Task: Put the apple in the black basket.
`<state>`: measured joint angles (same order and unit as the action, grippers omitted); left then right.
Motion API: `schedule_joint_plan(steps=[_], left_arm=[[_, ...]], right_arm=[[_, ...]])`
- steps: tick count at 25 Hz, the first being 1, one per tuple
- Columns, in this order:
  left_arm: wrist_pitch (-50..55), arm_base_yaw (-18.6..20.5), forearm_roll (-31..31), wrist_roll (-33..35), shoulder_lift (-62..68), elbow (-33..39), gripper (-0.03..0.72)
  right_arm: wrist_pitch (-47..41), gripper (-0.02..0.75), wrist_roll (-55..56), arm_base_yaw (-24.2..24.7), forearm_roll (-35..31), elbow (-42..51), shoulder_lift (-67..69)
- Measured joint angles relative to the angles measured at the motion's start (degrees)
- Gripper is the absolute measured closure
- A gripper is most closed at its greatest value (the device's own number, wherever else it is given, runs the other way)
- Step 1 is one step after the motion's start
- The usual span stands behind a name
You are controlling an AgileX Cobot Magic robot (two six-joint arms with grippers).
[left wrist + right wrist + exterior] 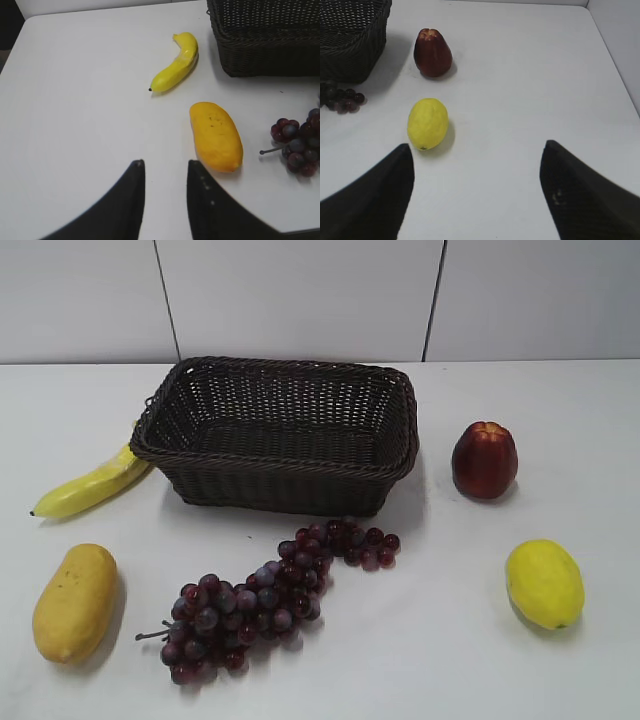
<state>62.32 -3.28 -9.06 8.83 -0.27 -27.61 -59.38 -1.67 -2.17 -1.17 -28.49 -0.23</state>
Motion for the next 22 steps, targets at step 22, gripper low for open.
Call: schedule_joint_plan(steps=[22], left_arm=[[0.00,0.00,0.00,0.00,0.00,0.00,0.466]], right_arm=[[33.59,0.059,3.40,0.00,-7.72,-1.30,25.93]])
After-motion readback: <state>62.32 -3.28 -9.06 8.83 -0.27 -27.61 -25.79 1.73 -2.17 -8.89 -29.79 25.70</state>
